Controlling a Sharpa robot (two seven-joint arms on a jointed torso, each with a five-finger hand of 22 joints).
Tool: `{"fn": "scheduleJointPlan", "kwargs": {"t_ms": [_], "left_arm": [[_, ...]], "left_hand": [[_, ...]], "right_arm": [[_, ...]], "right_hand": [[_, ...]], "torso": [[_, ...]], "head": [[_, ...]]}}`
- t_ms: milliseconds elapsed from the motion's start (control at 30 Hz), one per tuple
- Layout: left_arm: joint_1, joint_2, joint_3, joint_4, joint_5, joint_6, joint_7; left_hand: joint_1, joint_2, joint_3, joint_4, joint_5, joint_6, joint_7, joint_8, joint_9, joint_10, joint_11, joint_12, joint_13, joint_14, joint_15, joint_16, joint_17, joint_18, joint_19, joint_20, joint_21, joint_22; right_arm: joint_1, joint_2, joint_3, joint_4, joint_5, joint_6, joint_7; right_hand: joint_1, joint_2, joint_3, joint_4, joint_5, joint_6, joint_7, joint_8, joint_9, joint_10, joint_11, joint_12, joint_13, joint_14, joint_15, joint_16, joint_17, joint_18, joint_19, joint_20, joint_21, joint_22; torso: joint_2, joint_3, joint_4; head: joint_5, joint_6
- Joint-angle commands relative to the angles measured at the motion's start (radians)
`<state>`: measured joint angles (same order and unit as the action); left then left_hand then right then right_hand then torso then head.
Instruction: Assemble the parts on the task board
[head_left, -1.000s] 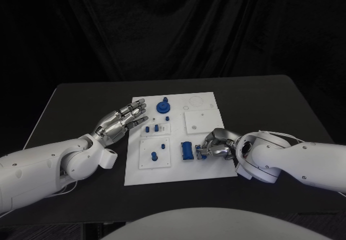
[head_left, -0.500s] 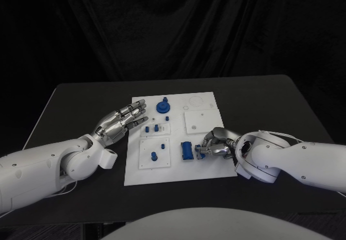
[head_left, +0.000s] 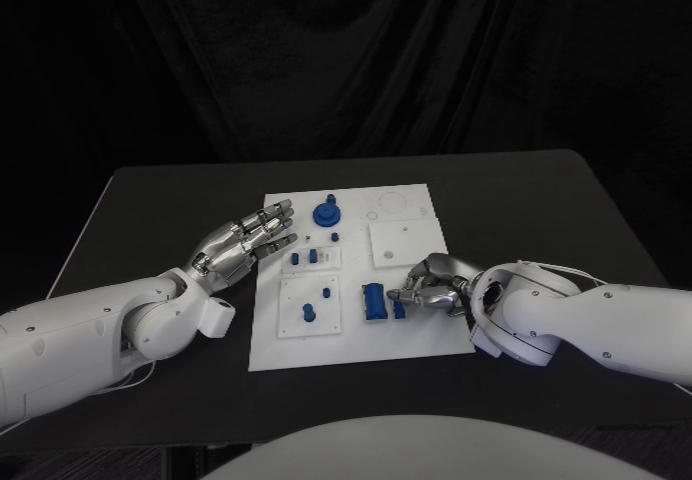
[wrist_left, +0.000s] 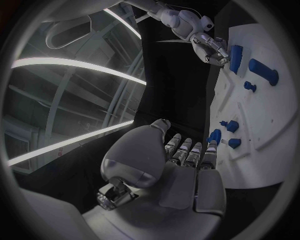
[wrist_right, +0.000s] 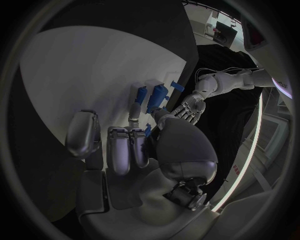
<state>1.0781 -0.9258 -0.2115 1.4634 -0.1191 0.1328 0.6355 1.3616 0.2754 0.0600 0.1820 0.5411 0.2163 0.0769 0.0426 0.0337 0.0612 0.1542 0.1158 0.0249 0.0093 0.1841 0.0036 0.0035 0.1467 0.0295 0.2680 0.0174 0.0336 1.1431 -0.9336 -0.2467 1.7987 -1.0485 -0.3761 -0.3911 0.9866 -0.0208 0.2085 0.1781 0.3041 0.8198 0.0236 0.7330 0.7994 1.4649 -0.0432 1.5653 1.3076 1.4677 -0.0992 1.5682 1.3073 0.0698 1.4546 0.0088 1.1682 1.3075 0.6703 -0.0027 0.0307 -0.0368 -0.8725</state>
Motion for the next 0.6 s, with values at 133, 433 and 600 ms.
{"fn": "scheduleJointPlan", "kwargs": {"t_ms": [133,433,600], "left_arm": [[-0.002,0.002,0.001,0.0,-0.001,0.02,0.008],[-0.003,-0.003,0.001,0.003,-0.001,0.019,0.013],[-0.003,-0.009,0.001,0.005,-0.001,0.015,0.016]], "left_hand": [[-0.01,-0.001,0.006,-0.001,0.006,0.001,0.005,0.006,0.001,-0.001,-0.006,0.003,0.001,0.0,0.007,0.001,0.0,0.009,-0.001,0.008,0.003,0.001],[-0.011,-0.002,0.01,-0.002,0.006,0.006,0.01,0.008,0.002,-0.001,-0.008,0.004,0.001,0.0,0.007,0.001,0.0,0.01,0.0,0.008,0.004,0.001],[-0.011,-0.002,0.011,-0.003,0.006,0.008,0.011,0.008,0.002,-0.001,-0.009,0.004,0.001,0.0,0.007,0.001,0.0,0.01,0.0,0.008,0.004,0.001]], "right_arm": [[-0.002,-0.001,0.0,0.001,-0.015,0.002,-0.018],[-0.002,-0.034,0.0,0.029,-0.018,-0.06,0.035],[-0.005,-0.073,-0.001,0.062,-0.019,-0.059,0.046]], "right_hand": [[-0.001,-0.011,-0.024,0.0,-0.056,-0.015,0.002,0.006,0.007,0.106,0.0,0.005,0.263,0.099,-0.003,-0.003,0.241,0.015,-0.001,-0.001,-0.005,0.15],[0.049,-0.001,-0.019,-0.029,-0.011,-0.019,-0.001,0.009,0.014,0.106,-0.002,0.005,0.263,0.1,-0.004,-0.001,0.248,0.014,0.002,-0.001,-0.001,0.152],[0.082,-0.002,-0.014,-0.054,0.015,-0.017,-0.005,0.019,0.025,0.106,-0.006,0.005,0.263,0.101,-0.007,0.0,0.252,0.013,0.004,-0.003,0.003,0.153]], "torso": [[0.0,-0.0006,0.0008],[-0.001,-0.0008,0.0008],[0.0,-0.0005,0.0011]], "head": [[0.001,0.0],[0.005,0.0],[0.007,0.0]]}}
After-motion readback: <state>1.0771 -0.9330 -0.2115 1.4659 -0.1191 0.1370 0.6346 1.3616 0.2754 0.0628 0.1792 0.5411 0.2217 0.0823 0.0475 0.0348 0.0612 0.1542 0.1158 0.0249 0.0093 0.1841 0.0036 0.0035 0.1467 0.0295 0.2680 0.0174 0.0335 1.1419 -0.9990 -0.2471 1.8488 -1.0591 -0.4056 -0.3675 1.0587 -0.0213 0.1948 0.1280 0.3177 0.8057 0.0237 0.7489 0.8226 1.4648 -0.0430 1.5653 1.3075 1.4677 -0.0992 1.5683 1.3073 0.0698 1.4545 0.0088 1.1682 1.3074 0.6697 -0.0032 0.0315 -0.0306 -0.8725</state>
